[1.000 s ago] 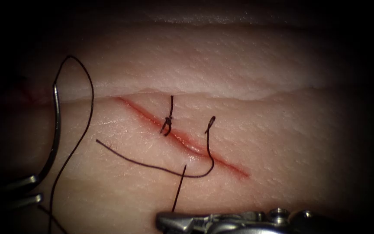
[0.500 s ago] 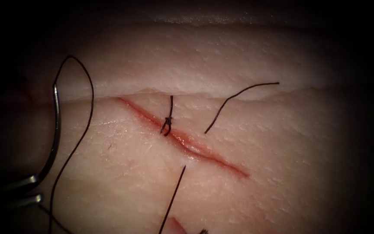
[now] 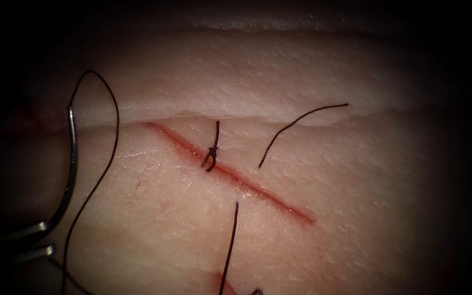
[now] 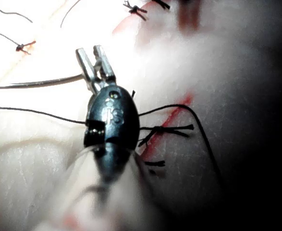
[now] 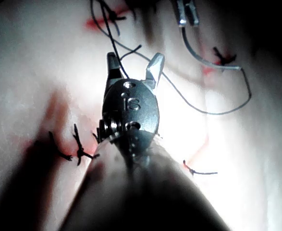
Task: Wound Closure
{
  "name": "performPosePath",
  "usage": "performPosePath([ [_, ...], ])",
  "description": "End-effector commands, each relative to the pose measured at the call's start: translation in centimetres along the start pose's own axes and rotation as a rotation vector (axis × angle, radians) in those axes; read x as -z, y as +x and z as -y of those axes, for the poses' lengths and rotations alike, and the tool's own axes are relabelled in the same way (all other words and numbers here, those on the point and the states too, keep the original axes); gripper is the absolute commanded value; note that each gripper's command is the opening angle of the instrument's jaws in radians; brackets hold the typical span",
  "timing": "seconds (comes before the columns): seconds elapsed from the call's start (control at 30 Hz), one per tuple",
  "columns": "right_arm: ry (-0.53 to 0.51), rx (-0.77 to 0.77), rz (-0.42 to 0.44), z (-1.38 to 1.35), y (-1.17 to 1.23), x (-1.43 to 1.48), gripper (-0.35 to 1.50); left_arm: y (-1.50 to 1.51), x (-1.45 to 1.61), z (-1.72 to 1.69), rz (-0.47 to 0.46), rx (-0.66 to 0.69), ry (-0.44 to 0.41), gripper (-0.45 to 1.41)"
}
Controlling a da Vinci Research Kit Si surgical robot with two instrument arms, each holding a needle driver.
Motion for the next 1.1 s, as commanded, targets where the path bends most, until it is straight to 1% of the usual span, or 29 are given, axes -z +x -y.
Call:
performPosePath([
  [0.03,-0.019,0.014,0.026,-0.18,-0.21,-0.02,1.36,-0.06,-0.06,-0.01,-0.002,0.000,-0.001,-0.45],
  [0.1,-0.027,0.016,0.045,-0.24,-0.36,-0.01,1.40,-0.08,-0.07,0.00,-0.002,0.004,-0.001,-0.45],
  [0.23,-0.037,0.033,0.093,-0.30,-0.71,-0.02,1.40,-0.12,-0.06,0.02,-0.003,0.002,-0.003,-0.45],
  [0.33,-0.041,0.050,0.142,-0.34,-0.93,-0.03,1.40,-0.12,-0.04,0.03,-0.004,0.009,-0.005,-0.45],
  [0.43,-0.048,0.053,0.168,-0.37,-1.12,-0.04,1.40,-0.10,-0.03,0.02,-0.003,0.010,-0.005,-0.45],
  [0.67,-0.036,0.075,0.201,-0.33,-1.50,-0.13,1.38,-0.09,-0.03,0.02,-0.003,0.010,-0.004,-0.45],
  [0.73,-0.033,0.082,0.198,-0.31,-1.60,-0.15,1.36,-0.09,-0.03,0.01,-0.002,0.010,-0.003,-0.45],
  [0.77,-0.020,0.100,0.207,-0.26,-1.71,-0.19,1.36,-0.08,-0.03,0.00,-0.002,0.011,-0.003,-0.45],
  [0.87,-0.013,0.092,0.204,-0.17,-1.83,-0.25,1.35,-0.06,-0.03,-0.02,0.000,0.011,-0.001,-0.45],
  [1.0,-0.010,0.086,0.195,-0.08,-1.91,-0.36,1.31,-0.06,-0.05,-0.03,-0.001,0.011,0.000,-0.45],
  [1.03,-0.009,0.081,0.192,-0.06,-1.92,-0.39,1.28,-0.06,-0.06,-0.03,-0.001,0.010,0.000,-0.45],
  [1.07,-0.009,0.081,0.188,-0.06,-1.91,-0.42,1.20,-0.06,-0.06,-0.03,-0.001,0.010,0.000,-0.45],
  [1.1,-0.007,0.082,0.184,-0.05,-1.91,-0.44,1.05,-0.06,-0.06,-0.03,-0.001,0.010,0.000,-0.45],
])
